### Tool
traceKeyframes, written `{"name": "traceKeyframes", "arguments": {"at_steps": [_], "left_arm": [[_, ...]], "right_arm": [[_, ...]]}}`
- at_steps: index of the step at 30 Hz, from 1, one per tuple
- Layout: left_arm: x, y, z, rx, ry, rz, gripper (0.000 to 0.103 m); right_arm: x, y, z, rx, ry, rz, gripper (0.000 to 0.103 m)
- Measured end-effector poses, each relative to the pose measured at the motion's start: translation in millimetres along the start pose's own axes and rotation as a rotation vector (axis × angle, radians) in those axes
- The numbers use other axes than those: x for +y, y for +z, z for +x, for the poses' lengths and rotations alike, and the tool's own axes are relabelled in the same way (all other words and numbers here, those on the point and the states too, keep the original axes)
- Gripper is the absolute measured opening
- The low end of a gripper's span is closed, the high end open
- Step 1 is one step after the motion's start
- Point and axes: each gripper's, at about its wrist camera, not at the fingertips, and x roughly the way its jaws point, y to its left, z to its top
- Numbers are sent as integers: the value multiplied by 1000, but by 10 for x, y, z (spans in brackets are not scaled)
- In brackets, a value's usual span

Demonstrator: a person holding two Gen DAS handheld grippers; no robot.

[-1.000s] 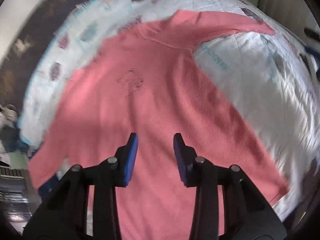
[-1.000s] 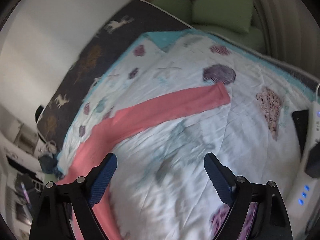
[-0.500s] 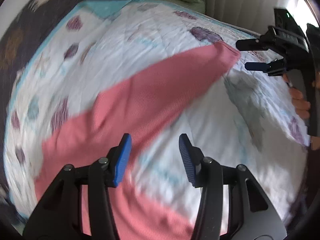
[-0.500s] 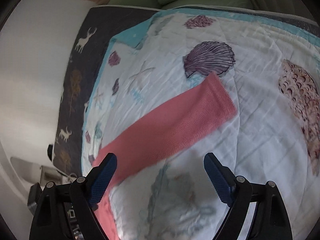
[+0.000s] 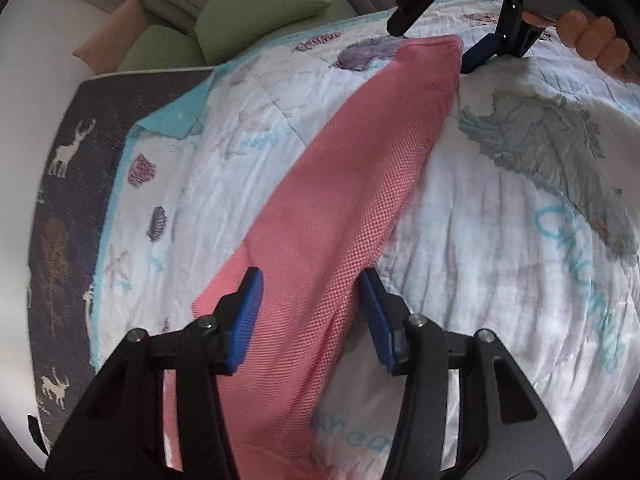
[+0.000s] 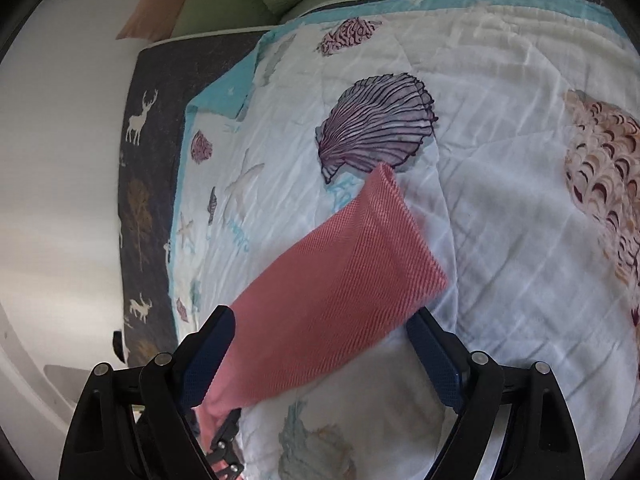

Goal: Fold small clothes
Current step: 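Move the right tool to the pink shirt's sleeve cuff and close on it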

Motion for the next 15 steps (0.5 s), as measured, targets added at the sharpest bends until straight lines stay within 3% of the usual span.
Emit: {"name": "traceKeyframes", "arguments": {"at_steps": [3,4,6,9,12,15], "left_arm": [[-53,-48,-37,-37,15,62,55],[-75,-89,-52,-46,-42,95,55],[-50,-122,-38,-79,-74,115,58],[174,-80,47,-53,-170,38,69],[330,-71,133,-15,-329,-9,69],[328,-73,149,-29,-378,27,67]], "right_arm": [[6,34,12,2,-2,7,86],[1,34,9,2,0,8,86],[-17,24,4,0,7,13,85],[-40,7,-20,-7,17,20,85],[-43,2,-14,-13,24,21,85],[-53,14,8,-13,26,19,85]]}}
